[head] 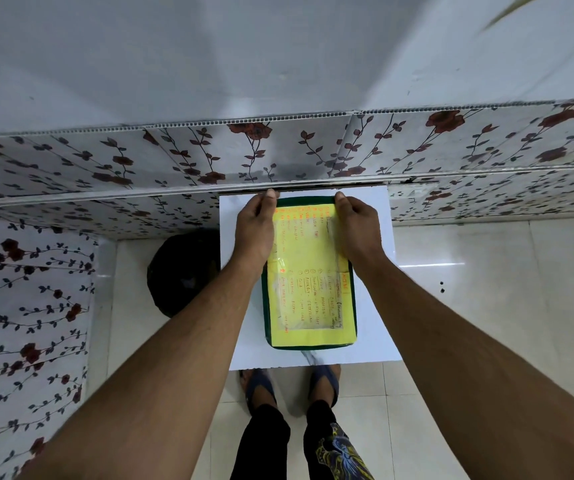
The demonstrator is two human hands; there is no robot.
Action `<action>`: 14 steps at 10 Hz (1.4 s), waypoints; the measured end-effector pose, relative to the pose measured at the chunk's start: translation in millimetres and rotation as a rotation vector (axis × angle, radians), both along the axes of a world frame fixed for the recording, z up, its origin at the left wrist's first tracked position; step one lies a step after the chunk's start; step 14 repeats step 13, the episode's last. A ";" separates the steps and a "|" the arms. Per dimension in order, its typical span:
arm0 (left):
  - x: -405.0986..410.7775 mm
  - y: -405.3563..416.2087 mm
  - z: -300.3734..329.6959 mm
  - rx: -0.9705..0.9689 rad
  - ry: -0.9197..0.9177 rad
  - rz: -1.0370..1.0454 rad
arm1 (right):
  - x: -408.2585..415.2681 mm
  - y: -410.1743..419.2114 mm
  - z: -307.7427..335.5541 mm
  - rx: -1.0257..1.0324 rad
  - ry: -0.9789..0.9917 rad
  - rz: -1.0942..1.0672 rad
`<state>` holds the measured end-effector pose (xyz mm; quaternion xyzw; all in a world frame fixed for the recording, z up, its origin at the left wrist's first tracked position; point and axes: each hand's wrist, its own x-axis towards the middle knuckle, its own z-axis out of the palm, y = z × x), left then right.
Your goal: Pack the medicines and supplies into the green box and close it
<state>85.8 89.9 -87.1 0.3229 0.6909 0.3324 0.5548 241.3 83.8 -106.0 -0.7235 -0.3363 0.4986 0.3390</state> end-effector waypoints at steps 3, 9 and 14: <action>-46.4 -104.0 14.4 -0.273 0.102 -0.290 | 41.7 -108.0 41.2 -0.370 0.070 0.403; -30.4 -128.8 23.2 -0.332 0.208 -0.369 | 26.3 -131.2 42.1 -0.362 -0.134 0.463; -31.5 -139.6 36.4 -0.315 0.204 -0.305 | 30.4 -135.2 62.0 -0.327 -0.236 0.480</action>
